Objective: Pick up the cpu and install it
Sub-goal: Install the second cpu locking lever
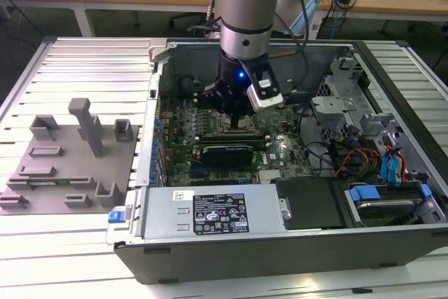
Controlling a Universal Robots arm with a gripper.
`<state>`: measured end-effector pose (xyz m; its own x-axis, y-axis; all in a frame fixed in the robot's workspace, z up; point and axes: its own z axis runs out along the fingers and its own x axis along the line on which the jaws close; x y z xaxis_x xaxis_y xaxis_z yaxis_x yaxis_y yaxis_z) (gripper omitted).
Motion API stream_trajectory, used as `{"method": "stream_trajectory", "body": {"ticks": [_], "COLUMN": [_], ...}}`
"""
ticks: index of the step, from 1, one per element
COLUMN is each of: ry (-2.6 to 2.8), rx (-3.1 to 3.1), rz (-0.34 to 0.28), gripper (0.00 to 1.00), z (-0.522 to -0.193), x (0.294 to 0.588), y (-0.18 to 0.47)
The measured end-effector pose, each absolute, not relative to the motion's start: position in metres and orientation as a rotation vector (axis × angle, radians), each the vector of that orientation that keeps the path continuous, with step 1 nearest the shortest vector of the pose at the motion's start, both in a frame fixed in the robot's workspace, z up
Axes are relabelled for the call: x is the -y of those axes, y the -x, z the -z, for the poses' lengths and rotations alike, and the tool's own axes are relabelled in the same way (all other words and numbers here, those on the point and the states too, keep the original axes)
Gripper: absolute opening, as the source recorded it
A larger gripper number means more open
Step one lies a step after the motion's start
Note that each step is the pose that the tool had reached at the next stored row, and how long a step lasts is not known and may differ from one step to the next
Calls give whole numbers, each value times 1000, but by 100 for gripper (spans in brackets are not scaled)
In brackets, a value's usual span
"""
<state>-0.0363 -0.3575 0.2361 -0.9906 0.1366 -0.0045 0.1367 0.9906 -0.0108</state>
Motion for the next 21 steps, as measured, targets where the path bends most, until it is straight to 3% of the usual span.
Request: {"method": "stream_trajectory", "body": {"ticks": [10, 21], "ry": [-215, -215], "rx": [-3132, -3132], "rz": [-27, -34], "gripper": [11, 11], "z": [-226, -221], "x": [357, 366], "y": [49, 55]}}
